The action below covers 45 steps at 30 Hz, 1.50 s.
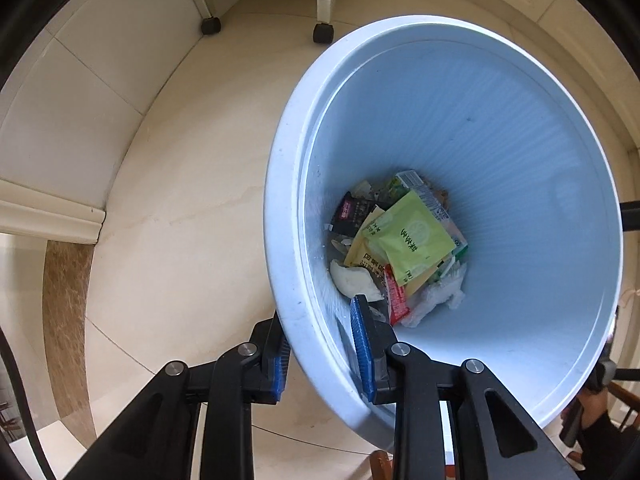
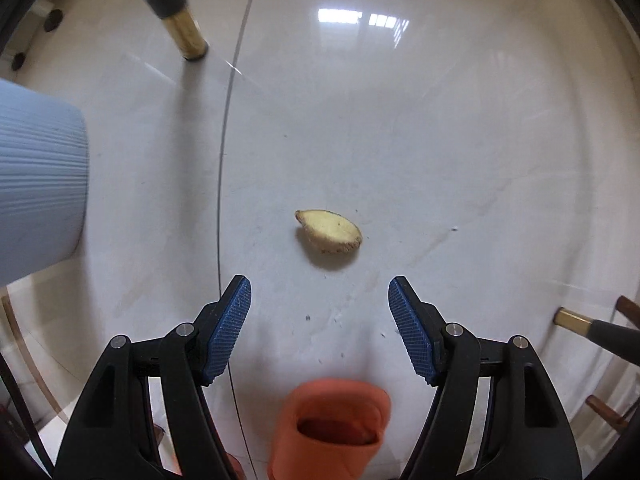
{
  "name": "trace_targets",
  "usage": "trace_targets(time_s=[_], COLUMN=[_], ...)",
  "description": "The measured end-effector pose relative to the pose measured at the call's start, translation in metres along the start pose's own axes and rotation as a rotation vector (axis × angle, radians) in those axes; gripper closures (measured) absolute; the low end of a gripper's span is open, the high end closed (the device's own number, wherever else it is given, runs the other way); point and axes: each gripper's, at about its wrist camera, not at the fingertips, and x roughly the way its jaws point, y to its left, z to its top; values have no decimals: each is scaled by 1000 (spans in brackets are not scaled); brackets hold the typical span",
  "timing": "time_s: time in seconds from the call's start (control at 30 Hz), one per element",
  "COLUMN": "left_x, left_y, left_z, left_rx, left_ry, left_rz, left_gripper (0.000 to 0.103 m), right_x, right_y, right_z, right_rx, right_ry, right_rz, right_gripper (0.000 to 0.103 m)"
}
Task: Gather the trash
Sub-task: 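Lower the right tool to the ginger piece on the floor, then grasp the ginger piece from the floor with the right tool, then carry the ginger piece over the blue bin and open the right tool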
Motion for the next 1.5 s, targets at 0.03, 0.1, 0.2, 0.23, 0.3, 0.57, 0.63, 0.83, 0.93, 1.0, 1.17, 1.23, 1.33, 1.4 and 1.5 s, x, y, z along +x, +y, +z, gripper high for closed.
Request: trace_targets(time_s=[0.03,0.1,0.2,0.23,0.3,0.57,0.63,0.83,0.93,1.0,1.17,1.23,1.33,1.4,1.5], left_x=[3,-1,-16,-15,-11,-10,-11,-12,-11,-10,-9,-9,-10,-12,-12], left_y=[-1,1,6,5,2,-2,-2,0,0,3,-1,-1,3,7,12], left_z=[0,-3,-2,-2,-3,-2,-1,4,4,7,7,7,6,9,10], left_rx=[2,4,14,15,21,25,7,12,6,1,28,13,-7,-4,-23], left_ry=[-1,-3,0,3,11,17,-7,-2,2,9,11,15,14,11,15], left_rz=[-1,-3,7,11,19,29,46,50,42,26,47,38,7,-4,-29], left_gripper=[78,78,77,77,77,77,77,77,78,79,80,81,81,81,81], right_x=[4,11,17,19,22,22,23,10,-10,-30,-95,-128,-179,-216,-259], right_y=[0,3,4,2,0,0,-2,8,25,41,77,87,105,125,157], right_z=[3,9,15,17,19,26,26,20,15,11,-5,-17,-24,-33,-47], right_rx=[-2,-19,-19,-9,9,0,-3,-43,-94,-124,-191,-207,-209,-248,-338], right_ry=[1,9,19,29,34,39,35,-9,-34,-61,-139,-192,-266,-326,-439], right_rz=[-3,-10,-21,-27,-18,4,4,-17,-17,-15,26,22,25,17,1], right_gripper=[36,37,43,47,54,70,70,70,70,70,70,70,70,70,70])
